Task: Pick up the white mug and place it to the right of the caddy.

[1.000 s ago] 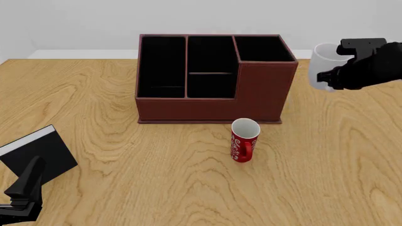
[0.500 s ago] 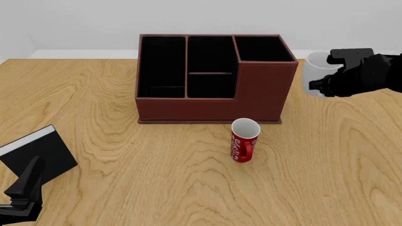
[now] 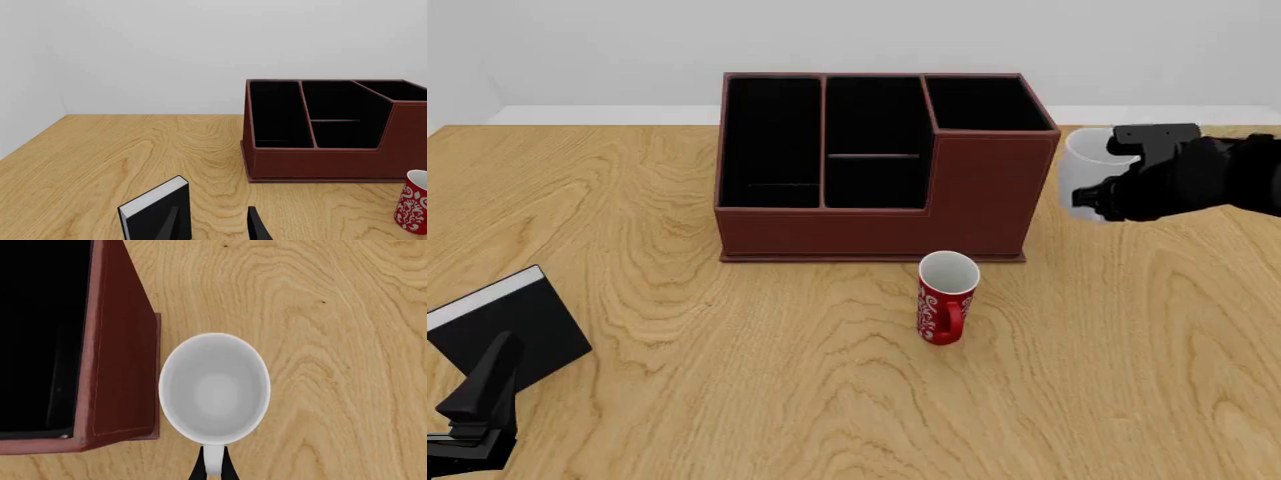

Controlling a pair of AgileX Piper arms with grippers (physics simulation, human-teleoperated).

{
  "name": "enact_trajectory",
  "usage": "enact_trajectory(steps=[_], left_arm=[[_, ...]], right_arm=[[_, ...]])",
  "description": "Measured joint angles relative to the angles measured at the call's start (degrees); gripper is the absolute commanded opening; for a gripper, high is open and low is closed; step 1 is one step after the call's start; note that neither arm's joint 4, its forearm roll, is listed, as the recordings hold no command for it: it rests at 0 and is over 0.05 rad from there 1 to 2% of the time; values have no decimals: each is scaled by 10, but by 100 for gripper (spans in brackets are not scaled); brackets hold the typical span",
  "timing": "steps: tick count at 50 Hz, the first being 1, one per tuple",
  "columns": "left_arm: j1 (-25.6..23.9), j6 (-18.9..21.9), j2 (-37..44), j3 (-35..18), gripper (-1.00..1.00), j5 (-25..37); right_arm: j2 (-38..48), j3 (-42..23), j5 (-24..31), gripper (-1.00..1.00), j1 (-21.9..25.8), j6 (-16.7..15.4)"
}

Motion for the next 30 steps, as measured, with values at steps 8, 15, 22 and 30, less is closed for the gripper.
enact_trajectory(steps=[8,15,22,30], left_arm=[[0,0,0,0,100,0],[0,0,0,0,100,0],[0,0,0,0,100,0],[0,0,0,0,100,0]], right_arm=[[9,6,-10,-100,2,2],[17,10,-18,-100,4,4],[27,14,-28,-100,6,6],[38,19,-39,-100,8,9]])
